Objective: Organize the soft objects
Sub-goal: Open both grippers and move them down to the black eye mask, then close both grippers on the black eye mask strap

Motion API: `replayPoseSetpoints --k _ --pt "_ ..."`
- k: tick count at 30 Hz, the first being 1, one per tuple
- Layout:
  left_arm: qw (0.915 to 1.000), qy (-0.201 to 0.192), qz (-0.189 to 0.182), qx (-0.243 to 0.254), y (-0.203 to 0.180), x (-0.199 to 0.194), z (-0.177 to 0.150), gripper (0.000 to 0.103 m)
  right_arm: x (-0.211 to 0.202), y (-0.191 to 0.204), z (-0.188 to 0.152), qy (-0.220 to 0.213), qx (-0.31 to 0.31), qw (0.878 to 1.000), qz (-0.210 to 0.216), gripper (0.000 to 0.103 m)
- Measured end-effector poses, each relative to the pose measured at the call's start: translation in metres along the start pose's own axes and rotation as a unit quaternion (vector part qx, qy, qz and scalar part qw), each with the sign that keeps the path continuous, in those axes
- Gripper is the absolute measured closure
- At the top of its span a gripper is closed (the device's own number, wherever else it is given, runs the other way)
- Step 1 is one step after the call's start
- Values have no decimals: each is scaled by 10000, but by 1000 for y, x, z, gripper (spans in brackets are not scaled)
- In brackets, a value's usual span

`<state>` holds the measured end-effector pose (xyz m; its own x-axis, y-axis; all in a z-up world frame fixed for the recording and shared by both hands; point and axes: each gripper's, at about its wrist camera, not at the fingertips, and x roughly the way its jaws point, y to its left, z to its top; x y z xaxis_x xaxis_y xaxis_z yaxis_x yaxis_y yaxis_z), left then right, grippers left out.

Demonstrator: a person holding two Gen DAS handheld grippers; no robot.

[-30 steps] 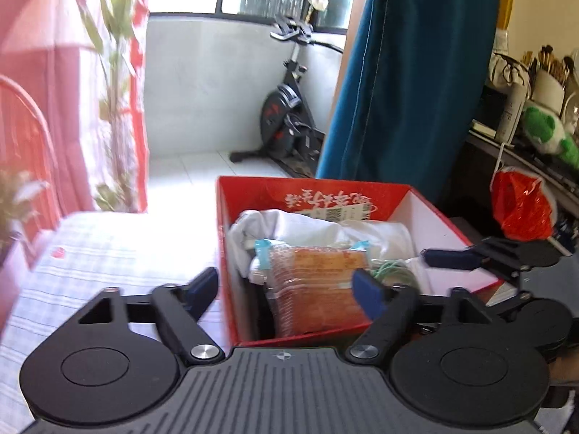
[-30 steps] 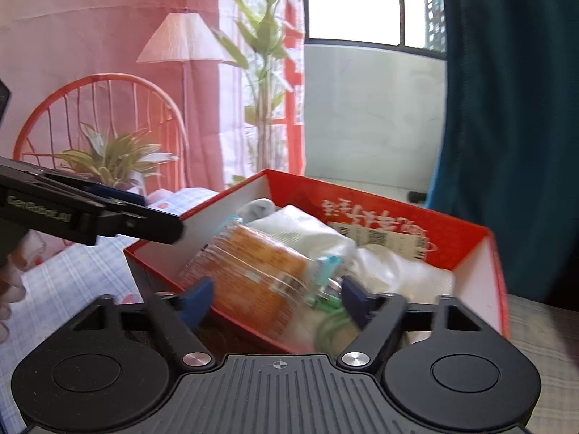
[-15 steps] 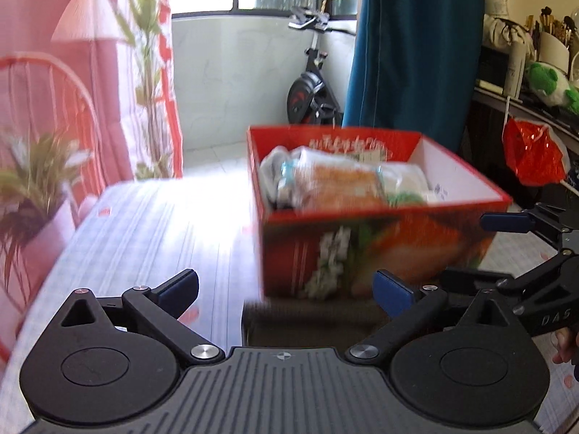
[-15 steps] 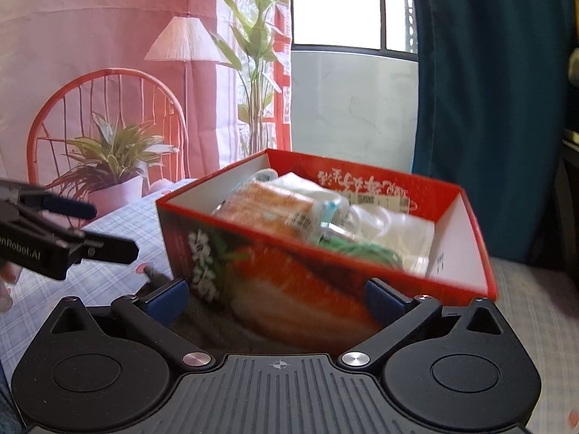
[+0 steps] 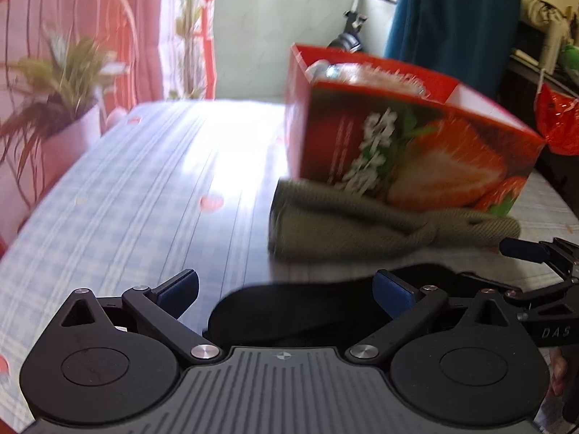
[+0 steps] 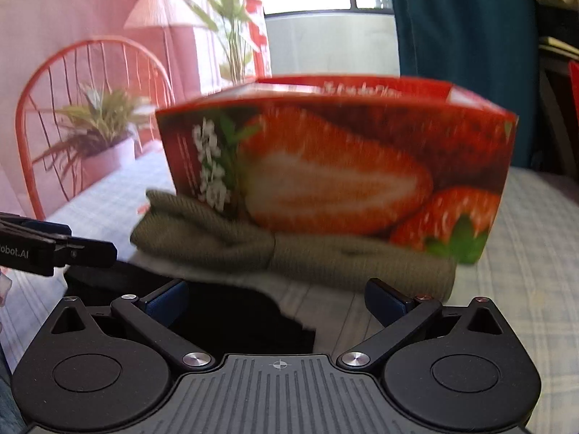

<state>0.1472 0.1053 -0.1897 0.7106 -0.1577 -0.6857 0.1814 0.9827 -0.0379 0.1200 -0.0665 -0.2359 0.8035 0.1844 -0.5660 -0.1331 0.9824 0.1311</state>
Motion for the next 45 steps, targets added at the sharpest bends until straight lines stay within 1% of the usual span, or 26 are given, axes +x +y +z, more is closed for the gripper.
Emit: replayPoseSetpoints --k 3,6,13,17,24,33,41,42,44,45 --pt "9998 136 62 -120 3 6 -6 0 7 6 -6 178 -138 9997 -98 1" --pt "9995 231 112 -198 7 10 -8 0 10 9 -8 230 -254 9993 -163 0" --pt "9983 441 231 -305 9 17 -18 0 20 9 -8 459 -299 9984 -143 0" --pt "9986 384 302 -196 5 16 -23 0 22 8 -10 484 -256 9984 -121 0" --pt "9986 313 417 -82 -3 15 -29 0 24 12 -10 519 -358 9977 -253 0" --pt "9983 196 536 -104 -12 11 -36 0 26 12 -10 496 -374 9978 -242 0" --pt "9982 164 569 -108 -10 11 -36 0 25 12 -11 515 -422 9976 -210 1" --pt "9982 160 565 -108 -10 11 -36 0 24 12 -10 519 -433 9975 -199 1" --pt "9982 158 562 -107 -10 11 -36 0 23 12 -11 501 -452 9976 -167 5" --pt "9982 154 561 -107 -10 11 -36 0 22 13 -10 482 -479 9976 -135 9"
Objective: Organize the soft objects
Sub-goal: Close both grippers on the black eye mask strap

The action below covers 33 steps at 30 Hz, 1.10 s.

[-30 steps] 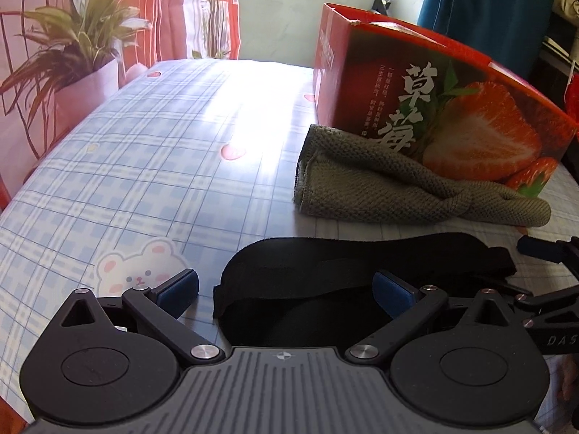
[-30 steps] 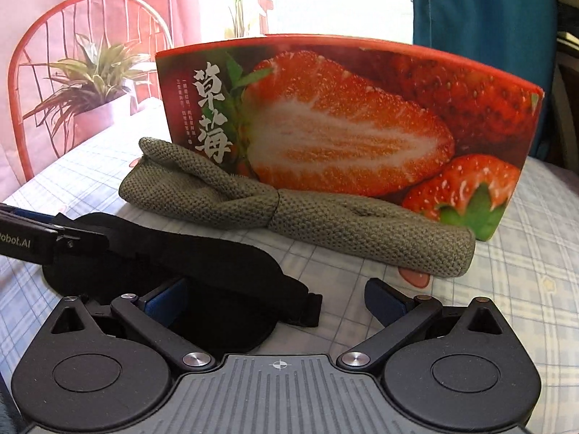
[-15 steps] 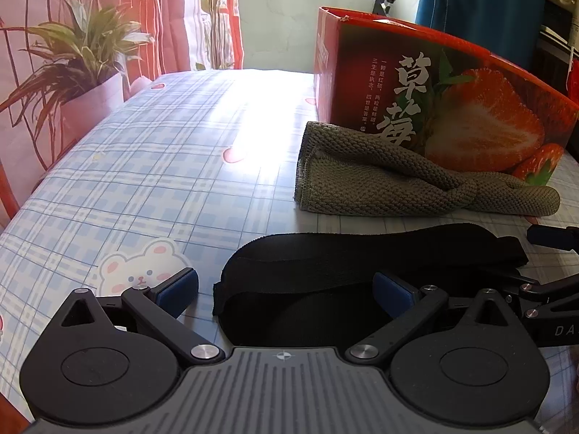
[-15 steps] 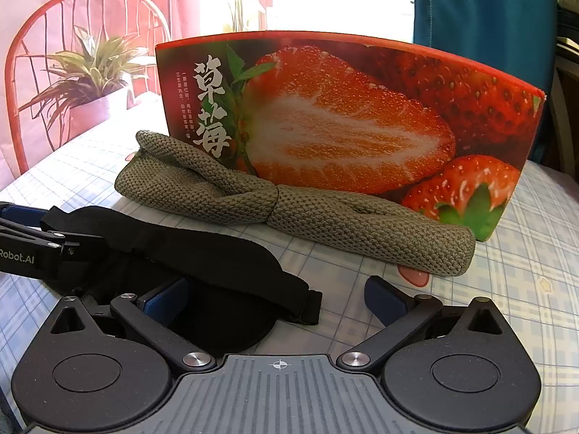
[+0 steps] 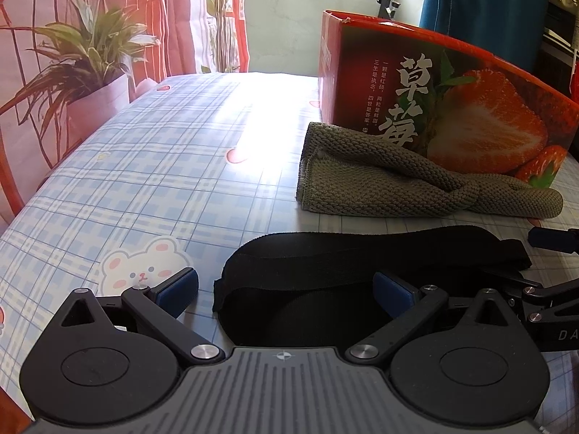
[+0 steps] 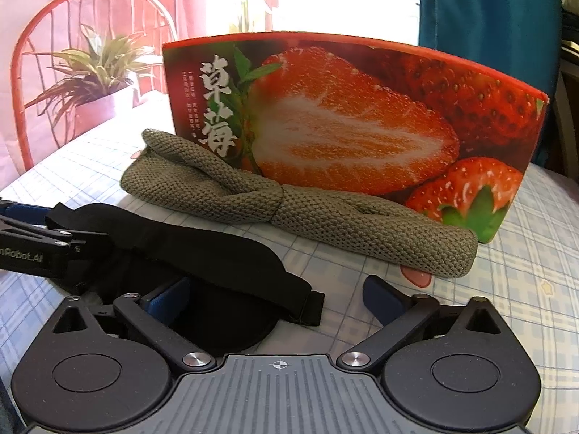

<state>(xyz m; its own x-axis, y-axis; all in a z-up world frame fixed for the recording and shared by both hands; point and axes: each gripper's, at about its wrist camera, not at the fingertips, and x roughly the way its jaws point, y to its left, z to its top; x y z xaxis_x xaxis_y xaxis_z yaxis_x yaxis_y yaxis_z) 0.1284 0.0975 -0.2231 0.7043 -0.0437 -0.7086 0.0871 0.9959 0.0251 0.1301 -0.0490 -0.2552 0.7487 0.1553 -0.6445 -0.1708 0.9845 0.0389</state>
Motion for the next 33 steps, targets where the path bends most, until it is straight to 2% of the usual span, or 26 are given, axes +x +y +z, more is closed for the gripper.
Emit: replayPoseSetpoints --k 4,8,10,17,22,25,33 --pt "10000 -13 6 -8 0 0 -1 0 -5 5 -2 -116 -186 9996 159 27" --pt "10000 -28 14 -18 0 0 -1 0 -8 8 -2 -173 -293 9990 279 37" --pt "10000 -31 15 -24 0 0 -1 0 -10 8 -2 -192 -325 9986 362 45" --pt "10000 -33 10 -19 1 0 -1 0 -13 12 -4 -268 -473 9970 549 61" --pt "10000 -34 13 -19 0 0 -1 0 -17 10 -5 -375 -469 9969 517 76" --pt "10000 -35 16 -22 0 0 -1 0 -20 6 -5 -453 -397 9966 556 82" --pt "10000 -16 -40 -23 0 -2 -2 0 -23 -6 -5 -571 -80 9968 559 84"
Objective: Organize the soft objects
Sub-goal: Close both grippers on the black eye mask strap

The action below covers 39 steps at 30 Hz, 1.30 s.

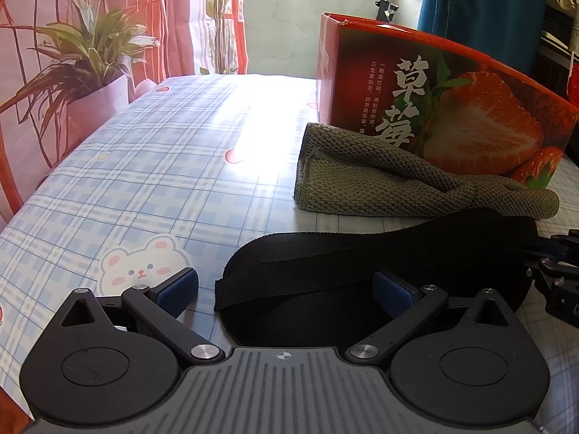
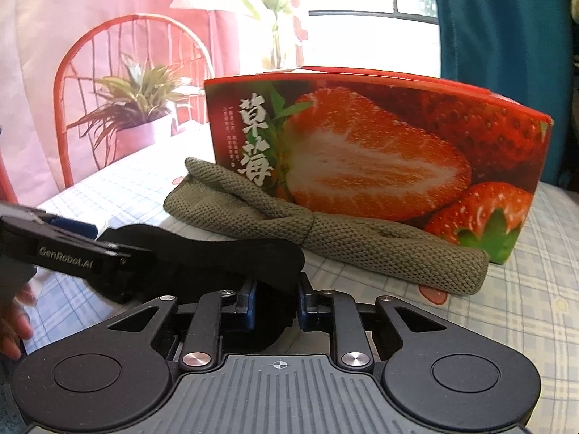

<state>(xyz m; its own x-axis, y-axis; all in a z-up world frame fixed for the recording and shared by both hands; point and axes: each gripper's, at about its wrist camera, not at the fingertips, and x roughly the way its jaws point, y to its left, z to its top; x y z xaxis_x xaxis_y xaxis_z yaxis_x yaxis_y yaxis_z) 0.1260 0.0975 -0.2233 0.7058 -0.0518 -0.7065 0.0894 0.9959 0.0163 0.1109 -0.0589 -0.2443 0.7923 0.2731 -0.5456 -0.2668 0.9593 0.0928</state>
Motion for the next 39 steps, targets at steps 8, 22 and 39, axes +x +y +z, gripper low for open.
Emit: replayPoseSetpoints --k 8,22,39 --pt "9997 67 15 -249 2 -4 -1 0 -3 -10 -1 -76 273 9990 -350 84" --pt "9992 122 -357 -101 -18 -1 3 16 -1 -11 -2 -49 325 9994 -115 83" --pt "9939 94 -1071 -230 -21 2 3 80 -2 -14 -2 -80 391 9992 -14 83"
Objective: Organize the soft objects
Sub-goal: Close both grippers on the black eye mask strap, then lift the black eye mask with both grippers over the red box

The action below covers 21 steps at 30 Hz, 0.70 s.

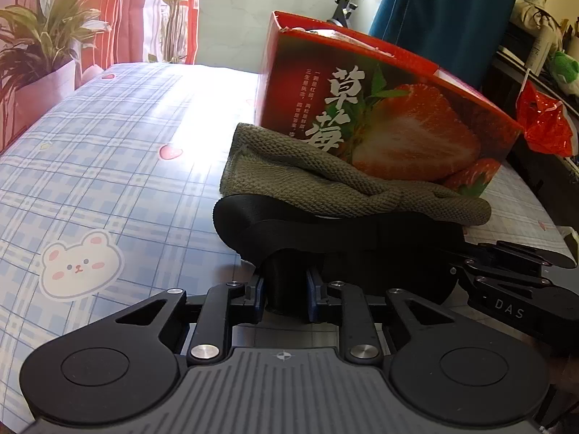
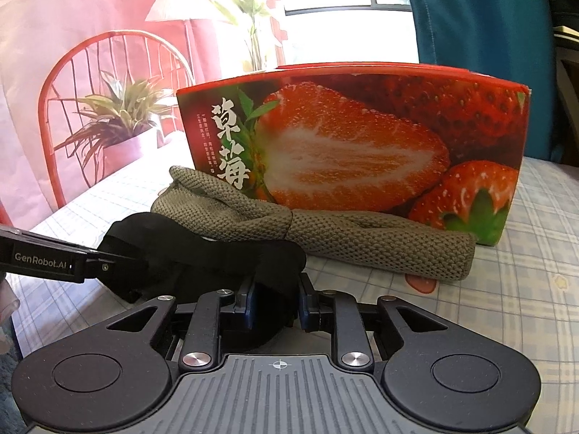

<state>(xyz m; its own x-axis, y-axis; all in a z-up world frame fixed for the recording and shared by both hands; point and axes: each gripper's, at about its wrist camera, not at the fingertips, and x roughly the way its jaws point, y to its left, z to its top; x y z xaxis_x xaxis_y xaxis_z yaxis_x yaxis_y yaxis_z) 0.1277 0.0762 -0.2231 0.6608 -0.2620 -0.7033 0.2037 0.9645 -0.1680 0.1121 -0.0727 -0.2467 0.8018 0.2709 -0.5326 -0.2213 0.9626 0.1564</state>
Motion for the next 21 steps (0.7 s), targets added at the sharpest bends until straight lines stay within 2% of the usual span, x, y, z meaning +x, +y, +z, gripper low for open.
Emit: replayPoseSetpoints --k 14,21 --pt "9973 -223 -489 509 -33 -16 4 83 -37 -12 5 -291 213 9989 -291 84" --pt "9961 -338 -671 461 -44 -26 13 83 -51 -13 15 -505 255 9976 -395 84"
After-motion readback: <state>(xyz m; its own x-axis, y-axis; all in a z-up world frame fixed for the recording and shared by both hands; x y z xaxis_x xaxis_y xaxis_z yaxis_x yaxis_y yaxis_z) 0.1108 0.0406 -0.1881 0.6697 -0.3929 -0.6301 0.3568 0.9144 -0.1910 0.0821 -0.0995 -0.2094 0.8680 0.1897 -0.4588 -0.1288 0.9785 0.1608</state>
